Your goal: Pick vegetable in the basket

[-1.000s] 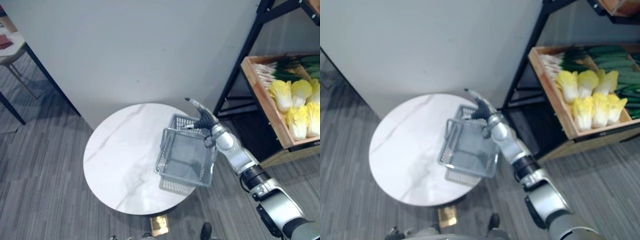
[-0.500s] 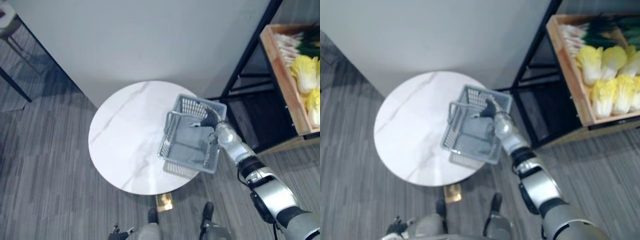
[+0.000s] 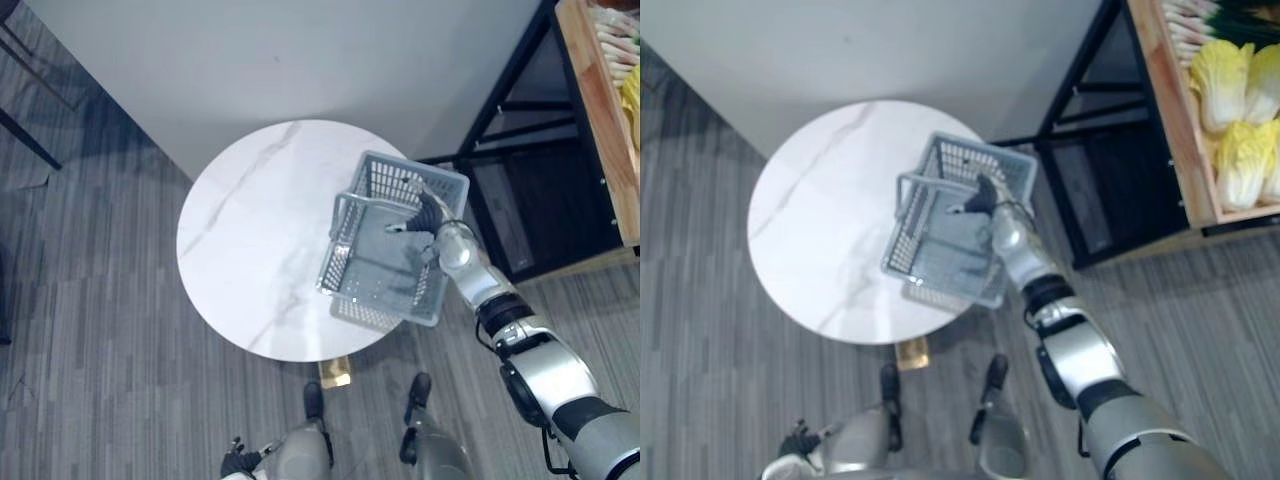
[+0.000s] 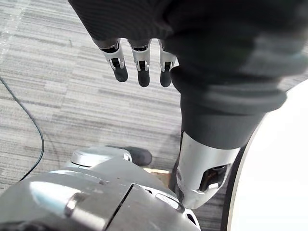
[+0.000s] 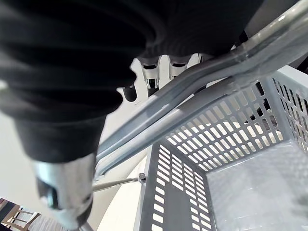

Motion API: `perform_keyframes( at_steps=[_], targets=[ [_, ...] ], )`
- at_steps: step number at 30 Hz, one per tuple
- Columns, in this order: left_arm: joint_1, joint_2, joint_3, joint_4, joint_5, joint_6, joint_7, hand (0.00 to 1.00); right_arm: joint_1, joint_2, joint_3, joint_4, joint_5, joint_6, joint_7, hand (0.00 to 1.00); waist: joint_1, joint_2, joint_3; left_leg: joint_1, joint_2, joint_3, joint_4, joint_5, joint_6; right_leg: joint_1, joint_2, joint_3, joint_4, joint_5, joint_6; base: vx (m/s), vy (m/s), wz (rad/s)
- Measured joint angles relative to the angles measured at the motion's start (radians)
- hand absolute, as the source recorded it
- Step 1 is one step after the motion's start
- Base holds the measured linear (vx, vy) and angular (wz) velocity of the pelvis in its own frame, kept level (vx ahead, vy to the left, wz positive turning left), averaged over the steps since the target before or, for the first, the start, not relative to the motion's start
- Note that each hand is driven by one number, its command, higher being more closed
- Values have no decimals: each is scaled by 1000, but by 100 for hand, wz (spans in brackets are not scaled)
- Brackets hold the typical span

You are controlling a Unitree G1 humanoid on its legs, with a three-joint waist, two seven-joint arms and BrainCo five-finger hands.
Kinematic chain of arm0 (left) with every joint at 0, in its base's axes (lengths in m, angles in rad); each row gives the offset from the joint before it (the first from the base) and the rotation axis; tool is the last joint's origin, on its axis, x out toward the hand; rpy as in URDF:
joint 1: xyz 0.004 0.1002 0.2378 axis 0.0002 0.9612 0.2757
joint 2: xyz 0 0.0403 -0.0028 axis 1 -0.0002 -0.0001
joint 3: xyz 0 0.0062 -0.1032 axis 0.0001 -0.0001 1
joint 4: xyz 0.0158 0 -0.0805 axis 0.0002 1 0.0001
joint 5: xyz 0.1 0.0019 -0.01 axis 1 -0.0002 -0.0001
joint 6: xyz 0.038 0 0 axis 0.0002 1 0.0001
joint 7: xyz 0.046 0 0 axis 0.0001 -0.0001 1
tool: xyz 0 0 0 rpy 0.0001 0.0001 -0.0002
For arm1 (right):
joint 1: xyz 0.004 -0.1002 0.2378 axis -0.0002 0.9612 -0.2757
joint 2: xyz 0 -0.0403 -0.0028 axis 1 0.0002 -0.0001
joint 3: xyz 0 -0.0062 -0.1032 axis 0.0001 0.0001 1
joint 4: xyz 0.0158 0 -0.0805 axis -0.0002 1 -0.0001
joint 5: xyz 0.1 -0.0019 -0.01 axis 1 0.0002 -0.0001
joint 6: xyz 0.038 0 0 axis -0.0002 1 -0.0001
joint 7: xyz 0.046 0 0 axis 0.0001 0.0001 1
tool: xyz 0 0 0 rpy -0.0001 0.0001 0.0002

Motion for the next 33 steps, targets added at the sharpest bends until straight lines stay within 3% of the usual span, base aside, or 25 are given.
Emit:
perform_keyframes(
  at_steps=[7, 8, 14, 20, 24, 33],
  targets=[
    [-17, 1, -1, 2, -1, -10, 1, 0, -23, -6, 5, 11, -40, 1, 1, 0, 4, 3, 17, -1, 0, -2, -1, 0, 0, -2, 0, 2, 0, 0, 0, 0, 0, 0],
    [-17, 1, -1, 2, -1, -10, 1, 0, -28, -6, 7, 19, -41, 1, 1, 100, 4, 4, 17, -2, 0, -2, -1, 0, 0, -2, 0, 2, 0, 0, 0, 0, 0, 0],
    [-29, 1, -6, 1, -38, -12, 1, 0, -54, -51, 31, 38, -123, 1, 5, 100, 22, 2, 35, -18, 0, -19, 1, 5, -1, -14, 0, -7, 2, 0, 0, -8, -2, 5],
    [-29, 0, -6, -1, -38, -11, -2, 0, -61, -123, 180, 11, -237, -20, 48, 100, 22, 0, 40, -18, 0, -24, 0, 5, -1, -13, -1, -8, 3, 0, 0, -1, 0, 1],
    [-29, 0, -6, -3, -38, -10, -4, 0, -59, -143, 255, -11, -257, -50, 91, 100, 21, -2, 40, -16, 0, -25, 1, 5, -1, -13, 0, -6, 6, 0, 0, 0, 0, -1],
    [-29, 13, -6, -20, -34, -8, -4, 0, -25, -134, 331, -46, -269, -89, 101, 100, 25, -29, 37, -1, 2, -27, 3, 5, -1, 1, 0, -4, 13, 0, 0, 0, 0, 0]
  ],
)
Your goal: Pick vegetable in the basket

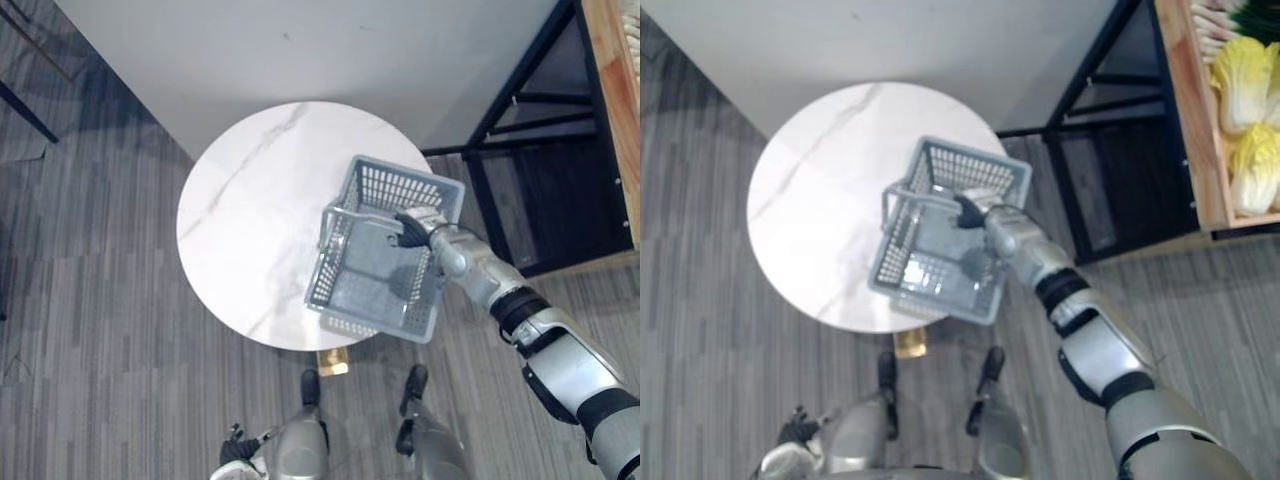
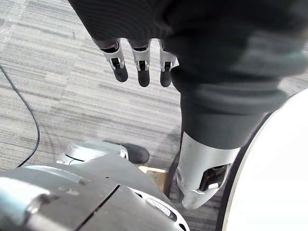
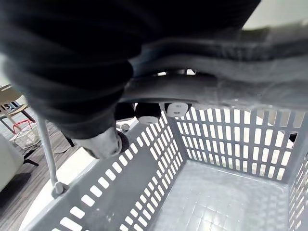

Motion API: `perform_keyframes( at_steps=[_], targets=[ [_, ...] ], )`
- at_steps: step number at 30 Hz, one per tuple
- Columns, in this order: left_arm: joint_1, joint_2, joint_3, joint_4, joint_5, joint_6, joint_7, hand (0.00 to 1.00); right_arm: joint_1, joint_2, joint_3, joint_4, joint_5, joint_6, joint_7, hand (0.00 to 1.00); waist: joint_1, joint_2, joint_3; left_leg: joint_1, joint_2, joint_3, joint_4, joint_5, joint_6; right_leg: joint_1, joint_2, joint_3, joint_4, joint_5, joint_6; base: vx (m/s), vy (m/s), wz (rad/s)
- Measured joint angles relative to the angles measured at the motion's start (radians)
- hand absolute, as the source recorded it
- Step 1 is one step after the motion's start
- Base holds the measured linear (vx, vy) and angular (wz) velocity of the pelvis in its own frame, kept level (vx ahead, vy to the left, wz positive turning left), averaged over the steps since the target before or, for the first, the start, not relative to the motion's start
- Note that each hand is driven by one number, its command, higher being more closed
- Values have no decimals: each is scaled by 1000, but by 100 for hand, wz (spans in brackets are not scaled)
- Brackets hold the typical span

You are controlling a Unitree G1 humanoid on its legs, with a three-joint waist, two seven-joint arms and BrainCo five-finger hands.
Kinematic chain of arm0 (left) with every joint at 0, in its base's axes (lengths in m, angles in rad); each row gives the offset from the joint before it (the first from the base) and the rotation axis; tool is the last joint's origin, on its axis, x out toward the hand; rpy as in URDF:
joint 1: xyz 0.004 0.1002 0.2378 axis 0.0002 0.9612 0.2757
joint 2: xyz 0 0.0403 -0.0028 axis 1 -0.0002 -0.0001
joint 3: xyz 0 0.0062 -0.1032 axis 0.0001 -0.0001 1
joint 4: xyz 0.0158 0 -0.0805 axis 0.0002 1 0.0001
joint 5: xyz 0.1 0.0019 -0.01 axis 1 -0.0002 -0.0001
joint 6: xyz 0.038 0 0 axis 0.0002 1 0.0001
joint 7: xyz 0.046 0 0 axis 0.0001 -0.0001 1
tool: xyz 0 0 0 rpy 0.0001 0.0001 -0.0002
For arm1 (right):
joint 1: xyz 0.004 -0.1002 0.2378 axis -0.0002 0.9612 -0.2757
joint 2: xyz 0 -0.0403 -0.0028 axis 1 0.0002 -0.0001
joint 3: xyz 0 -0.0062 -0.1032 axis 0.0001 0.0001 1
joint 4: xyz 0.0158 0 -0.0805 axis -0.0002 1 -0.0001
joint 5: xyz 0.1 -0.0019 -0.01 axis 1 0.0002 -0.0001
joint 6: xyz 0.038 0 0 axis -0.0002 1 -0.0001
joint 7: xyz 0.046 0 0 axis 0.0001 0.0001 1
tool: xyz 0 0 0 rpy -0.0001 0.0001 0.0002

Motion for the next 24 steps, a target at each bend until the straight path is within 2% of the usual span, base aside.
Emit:
perform_keyframes(
  at_steps=[1, 8, 10, 12, 20, 24],
  targets=[
    [0, 0, 0, 0, 3, 0, 0, 0, 5, 3, 1, 0, -1, 1, 9, 100, 0, -2, -1, 4, 0, 0, 0, 0, 0, 4, 0, 1, 0, 0, 0, 0, 0, 0],
    [6, 34, 17, -6, 17, 22, -3, 0, 93, 9, 64, -138, -9, 3, 67, 100, -5, -65, -43, 35, 1, 16, -1, -1, -1, 22, 3, 22, -4, 0, 0, -7, -6, -8],
    [12, 35, 32, -7, 47, 23, -3, 0, 129, -11, 79, -195, -8, 3, 75, 100, -6, -78, -68, 38, 1, 26, -3, -1, -1, 23, 3, 31, -12, 5, 7, -18, -6, -12],
    [31, 36, 41, -7, 54, 25, -3, 0, 150, -40, 85, -267, -4, -1, 80, 100, -20, -86, -101, 44, 0, 40, -5, -2, -1, 22, 5, 54, -24, 17, 7, -22, -6, -17],
    [70, 35, 39, 3, 93, 41, -6, 0, 246, -211, 81, -548, 91, -39, 81, 100, -63, -70, -203, 91, 19, 91, -17, -11, -14, 41, 32, 111, -46, 33, 6, -33, -30, -23],
    [83, 31, 35, 7, 124, 42, -22, 0, 339, -320, 52, -658, 155, -61, 100, 100, -89, -50, -241, 110, 25, 114, -21, -14, -17, 43, 42, 134, -46, 33, 6, 1, -34, -16]
  ],
)
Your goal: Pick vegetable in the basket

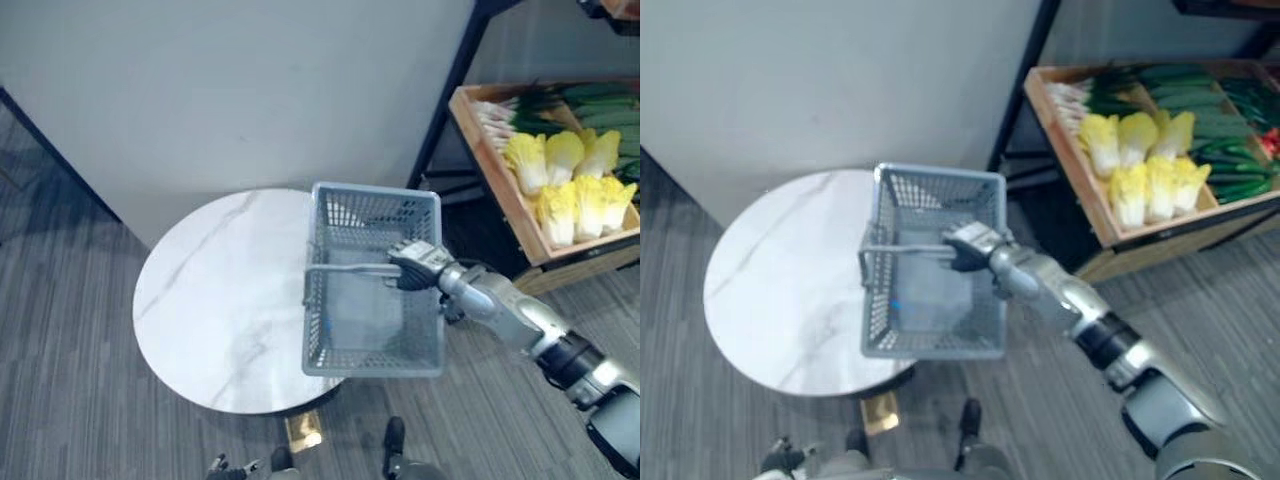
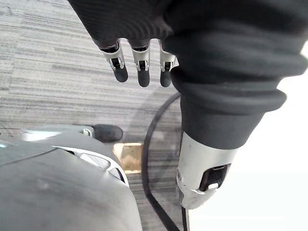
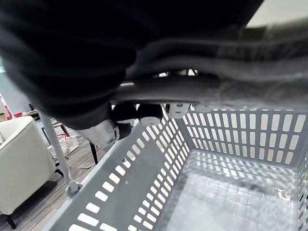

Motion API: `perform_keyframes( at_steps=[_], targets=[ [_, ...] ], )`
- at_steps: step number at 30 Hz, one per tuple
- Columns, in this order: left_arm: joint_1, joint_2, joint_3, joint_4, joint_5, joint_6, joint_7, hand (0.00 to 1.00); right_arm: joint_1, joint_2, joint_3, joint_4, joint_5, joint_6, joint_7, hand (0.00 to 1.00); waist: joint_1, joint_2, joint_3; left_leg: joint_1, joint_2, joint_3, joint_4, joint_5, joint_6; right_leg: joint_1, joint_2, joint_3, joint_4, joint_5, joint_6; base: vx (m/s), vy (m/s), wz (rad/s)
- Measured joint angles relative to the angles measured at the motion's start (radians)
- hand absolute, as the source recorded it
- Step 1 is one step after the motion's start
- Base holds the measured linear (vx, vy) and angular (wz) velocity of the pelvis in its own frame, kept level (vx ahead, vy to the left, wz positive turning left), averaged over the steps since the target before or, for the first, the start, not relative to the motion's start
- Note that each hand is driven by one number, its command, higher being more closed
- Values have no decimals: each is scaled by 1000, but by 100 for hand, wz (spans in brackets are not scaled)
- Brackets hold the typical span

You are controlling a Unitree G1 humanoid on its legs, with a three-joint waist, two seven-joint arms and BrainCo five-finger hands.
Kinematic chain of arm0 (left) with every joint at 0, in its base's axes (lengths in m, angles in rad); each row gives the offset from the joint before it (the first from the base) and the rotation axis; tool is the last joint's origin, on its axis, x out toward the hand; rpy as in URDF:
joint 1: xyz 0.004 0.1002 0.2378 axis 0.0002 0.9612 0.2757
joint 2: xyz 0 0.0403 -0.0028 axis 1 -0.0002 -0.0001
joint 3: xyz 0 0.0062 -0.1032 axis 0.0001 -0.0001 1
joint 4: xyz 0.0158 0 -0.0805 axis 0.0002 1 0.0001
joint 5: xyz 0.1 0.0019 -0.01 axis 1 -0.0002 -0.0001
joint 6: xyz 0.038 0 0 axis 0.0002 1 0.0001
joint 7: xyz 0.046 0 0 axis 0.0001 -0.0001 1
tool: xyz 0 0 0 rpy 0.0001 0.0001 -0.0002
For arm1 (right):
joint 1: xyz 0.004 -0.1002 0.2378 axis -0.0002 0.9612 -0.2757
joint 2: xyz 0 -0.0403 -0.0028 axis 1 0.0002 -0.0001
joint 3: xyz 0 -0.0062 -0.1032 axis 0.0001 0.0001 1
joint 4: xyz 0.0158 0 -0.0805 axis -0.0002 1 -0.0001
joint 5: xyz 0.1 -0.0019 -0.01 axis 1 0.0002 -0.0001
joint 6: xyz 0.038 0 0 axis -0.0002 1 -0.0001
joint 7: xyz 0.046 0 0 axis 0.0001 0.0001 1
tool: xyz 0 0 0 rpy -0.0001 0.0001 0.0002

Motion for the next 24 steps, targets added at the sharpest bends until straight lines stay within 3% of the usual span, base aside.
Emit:
perform_keyframes(
  at_steps=[4, 7, 11, 17, 20, 22, 23, 24],
  targets=[
    [4, -2, -36, -1, 11, 0, -20, 0, 189, -112, -62, -53, 47, -29, 8, 100, -10, 19, -24, 18, 1, 9, 2, -7, -6, 15, 2, 6, -1, 0, 0, 2, -16, -6],
    [11, -1, -46, -2, 12, 0, -22, 0, 296, -147, -99, -55, 50, -38, 22, 100, -12, 20, -28, 31, 0, 27, 5, -13, -11, 16, 3, 24, 0, 0, 0, -8, -11, -17],
    [29, 1, -70, -2, 40, -1, -23, 0, 489, -198, -199, -41, 33, -57, 21, 100, -42, 32, -38, 51, 0, 50, 25, -34, -10, 31, 2, 46, 0, -1, 1, -19, -5, -16],
    [37, 5, -141, 2, 53, -1, -23, 0, 698, -223, -347, 103, -127, -83, -34, 100, -75, 52, -60, 78, -12, 81, 41, -59, -8, 25, -6, 85, 38, -15, 10, -14, 11, -19],
    [38, 16, -171, 7, 75, -1, -23, 0, 754, -217, -440, 175, -206, -79, -82, 100, -99, 43, -57, 60, -39, 117, 56, -79, 2, -32, -25, 139, 92, -20, 34, -75, 63, -37],
    [37, 34, -192, 18, 79, -2, -22, 0, 765, -207, -463, 223, -265, -55, -125, 100, -111, 27, -56, 36, -55, 175, 97, -111, 22, -71, -40, 199, 82, -14, 68, -112, 54, -74],
    [37, 39, -191, 17, 79, -2, -21, 0, 780, -189, -477, 246, -282, -46, -131, 100, -109, 23, -57, 29, -48, 202, 129, -117, 38, -73, -40, 208, 56, -55, 95, -56, 32, -75],
    [39, 36, -192, 17, 79, -2, -19, 0, 786, -162, -491, 283, -291, -35, -134, 100, -110, 42, -60, 26, -20, 236, 128, -114, 48, -71, -31, 169, 47, -147, 140, -35, 44, -83]
  ],
)
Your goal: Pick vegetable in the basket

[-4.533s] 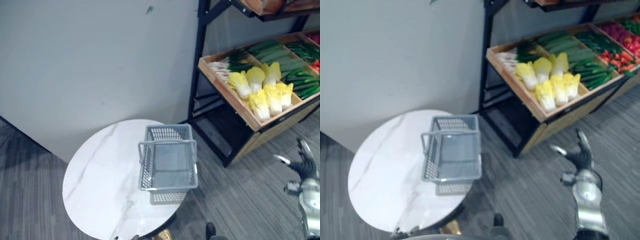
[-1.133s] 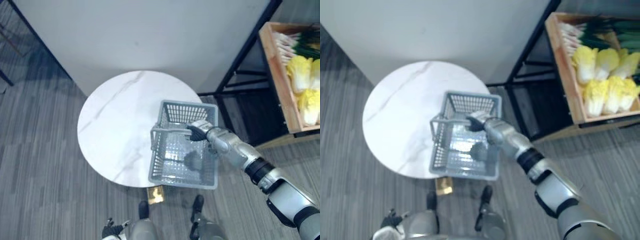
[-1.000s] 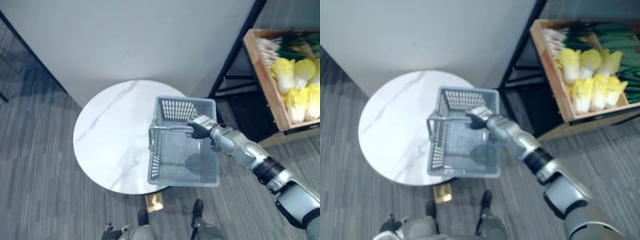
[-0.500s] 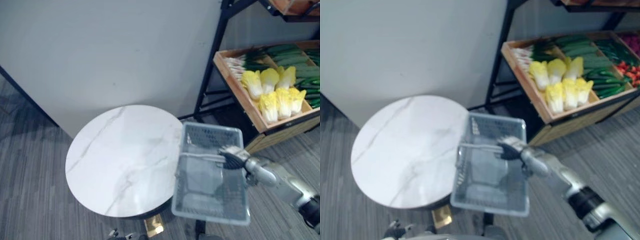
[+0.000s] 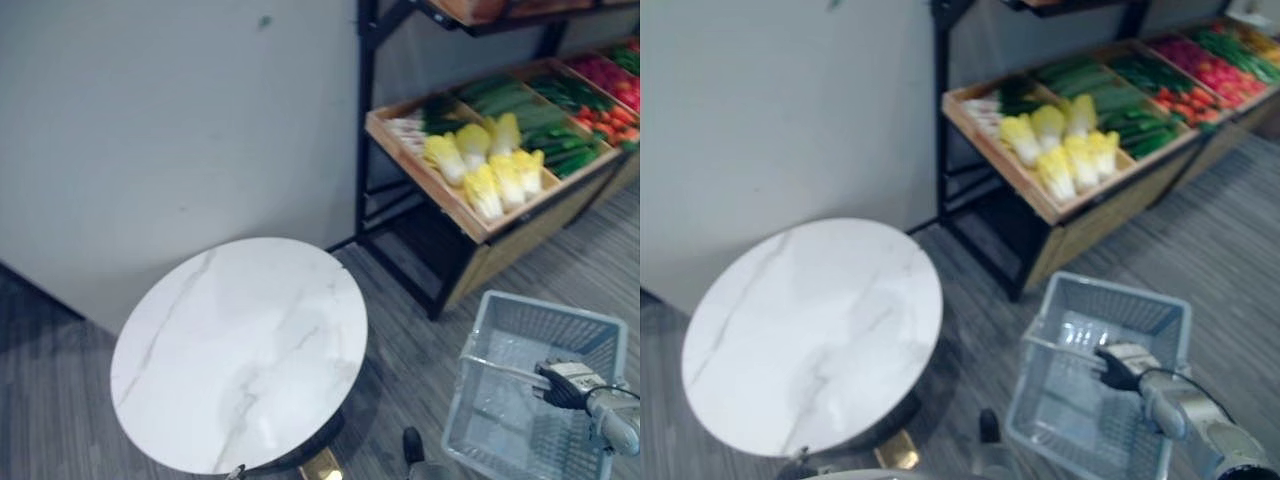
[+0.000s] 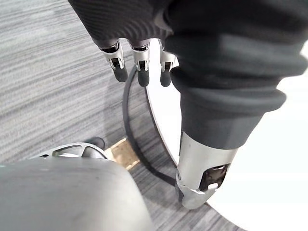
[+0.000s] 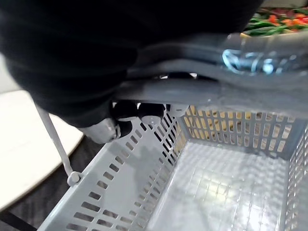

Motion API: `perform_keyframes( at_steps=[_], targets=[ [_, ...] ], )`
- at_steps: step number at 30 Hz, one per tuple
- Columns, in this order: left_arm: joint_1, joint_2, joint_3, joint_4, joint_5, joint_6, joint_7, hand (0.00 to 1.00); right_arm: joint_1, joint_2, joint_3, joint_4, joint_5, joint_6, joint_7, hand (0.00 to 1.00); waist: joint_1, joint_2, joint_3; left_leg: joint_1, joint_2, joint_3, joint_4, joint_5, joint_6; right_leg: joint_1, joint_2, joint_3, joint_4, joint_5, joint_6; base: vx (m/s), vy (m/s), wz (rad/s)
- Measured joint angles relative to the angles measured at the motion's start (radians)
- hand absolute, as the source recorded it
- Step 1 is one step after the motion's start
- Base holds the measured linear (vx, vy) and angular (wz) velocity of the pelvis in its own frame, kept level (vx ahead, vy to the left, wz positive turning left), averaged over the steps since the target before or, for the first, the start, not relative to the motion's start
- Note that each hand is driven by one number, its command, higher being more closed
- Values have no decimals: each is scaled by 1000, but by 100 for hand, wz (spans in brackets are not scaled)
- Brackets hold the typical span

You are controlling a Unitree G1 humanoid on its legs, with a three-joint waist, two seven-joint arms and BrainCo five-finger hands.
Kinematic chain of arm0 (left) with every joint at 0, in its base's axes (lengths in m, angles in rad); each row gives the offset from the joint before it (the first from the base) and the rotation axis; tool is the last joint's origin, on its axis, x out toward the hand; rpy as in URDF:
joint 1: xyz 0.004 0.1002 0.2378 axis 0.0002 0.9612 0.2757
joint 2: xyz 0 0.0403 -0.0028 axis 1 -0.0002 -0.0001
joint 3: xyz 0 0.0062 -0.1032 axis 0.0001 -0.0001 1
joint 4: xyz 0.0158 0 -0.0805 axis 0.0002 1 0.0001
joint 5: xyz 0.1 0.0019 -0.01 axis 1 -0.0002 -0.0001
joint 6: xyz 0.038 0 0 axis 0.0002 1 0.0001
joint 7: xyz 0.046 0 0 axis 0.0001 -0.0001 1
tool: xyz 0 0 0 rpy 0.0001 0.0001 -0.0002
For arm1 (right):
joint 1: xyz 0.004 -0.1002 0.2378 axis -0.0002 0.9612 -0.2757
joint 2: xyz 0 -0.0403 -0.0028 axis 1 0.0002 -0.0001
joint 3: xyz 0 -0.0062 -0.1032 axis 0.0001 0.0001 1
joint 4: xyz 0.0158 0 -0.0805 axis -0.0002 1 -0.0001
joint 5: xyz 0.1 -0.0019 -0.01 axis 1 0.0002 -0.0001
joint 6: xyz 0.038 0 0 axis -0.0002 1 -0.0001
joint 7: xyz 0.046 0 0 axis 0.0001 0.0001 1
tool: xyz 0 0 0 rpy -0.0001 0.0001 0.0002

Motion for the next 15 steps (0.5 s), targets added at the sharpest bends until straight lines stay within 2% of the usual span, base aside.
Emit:
perform_keyframes(
  at_steps=[1, 2, 3, 4, 5, 6, 7, 8, 9, 10, 11, 12, 13, 14, 15],
  targets=[
    [-1, -5, -2, -2, 0, -2, -2, 0, -13, 43, -2, 62, -27, 11, -6, 100, -4, 52, 4, -2, 75, 35, 22, 2, 1, -38, 26, -127, 162, 11, -158, 10, 51, -72],
    [-1, -1, 0, -4, -1, -6, -2, 0, -9, 50, -1, 77, -27, 9, -6, 100, -5, 51, 4, 2, 90, 42, 38, 0, 0, -50, 28, -170, 255, 12, -195, 88, 85, -74],
    [-5, 24, 14, -13, -1, -6, -2, 0, 6, 56, -1, 98, -27, 5, -14, 100, -11, 17, 2, 15, 81, 57, 67, -10, -8, -38, 15, -227, 338, 72, -236, 94, 54, -94],
    [-7, 22, 30, -14, -1, -2, -5, 0, 1, 57, -13, 118, -27, 15, -25, 100, 4, 9, 5, 19, 86, 63, 80, -20, 3, -33, 39, -233, 304, 106, -256, 22, 25, -105],
    [-9, 13, 30, -13, 0, -1, -6, 0, -11, 58, -31, 130, -27, 19, -27, 100, 5, 20, 5, 23, 94, 63, 59, -24, 11, -19, 63, -216, 244, 148, -251, -98, -43, -118],
    [-8, -8, 35, 1, 0, -4, -9, 0, -31, 74, -52, 158, -28, 24, -27, 100, 4, 55, 4, 31, 124, 113, 23, 2, 0, -4, 66, -211, 221, 131, -285, -88, -33, -75],
    [-14, -14, 36, 0, 0, -5, -12, 0, -32, 78, -61, 168, -28, 25, -27, 100, -2, 53, 3, 31, 124, 126, 16, 9, -4, -20, 48, -238, 319, 58, -306, -50, -35, -84],
    [-26, -10, 26, 3, 0, -6, -15, 0, -32, 81, -66, 192, -28, 23, -27, 100, -2, 62, 8, 43, 123, 163, 13, 19, -4, -31, -6, -272, 467, -37, -290, -28, -47, -89],
    [-26, -19, 25, 9, 0, -5, -23, 0, -37, 83, -82, 216, -28, 28, -28, 100, 1, 65, 4, 44, 130, 203, 19, 27, -11, -14, -58, -294, 493, -57, -292, -36, -91, -83],
    [-25, -22, 25, 10, 0, -5, -24, 0, -38, 83, -83, 217, -28, 29, -29, 100, 2, 65, 3, 43, 132, 208, 21, 29, -12, -13, -64, -296, 492, -57, -291, -62, -169, -108],
    [-21, -21, 21, 13, 0, -5, -28, 0, -50, 85, -86, 219, -28, 36, -32, 100, 4, 64, 2, 28, 152, 259, 39, 44, -24, -6, -129, -311, 472, -49, -279, -58, -249, -107],
    [-20, -11, 16, 16, 0, -5, -28, 0, -57, 94, -86, 222, -28, 42, -46, 100, 3, 48, -6, 17, 161, 291, 53, 63, -44, -1, -161, -310, 412, -32, -229, -53, -292, -122],
    [-21, -3, 15, 19, -1, -5, -28, 0, -62, 101, -87, 223, -28, 45, -52, 100, 2, 45, -6, 11, 169, 308, 53, 77, -52, -2, -149, -310, 377, -42, -167, -58, -392, -98],
    [-27, -1, 8, 20, -1, -5, -30, 0, -71, 107, -89, 223, -28, 51, -63, 100, 3, 53, -4, 0, 190, 317, 46, 107, -69, 21, -108, -338, 283, -72, -125, -65, -437, -81],
    [-39, -31, 6, 26, -1, -2, -34, 0, -78, 108, -108, 225, -28, 59, -63, 100, -2, 93, 10, -6, 226, 314, 29, 138, -78, 36, -49, -351, 221, -57, -123, -67, -433, -57]
  ],
)
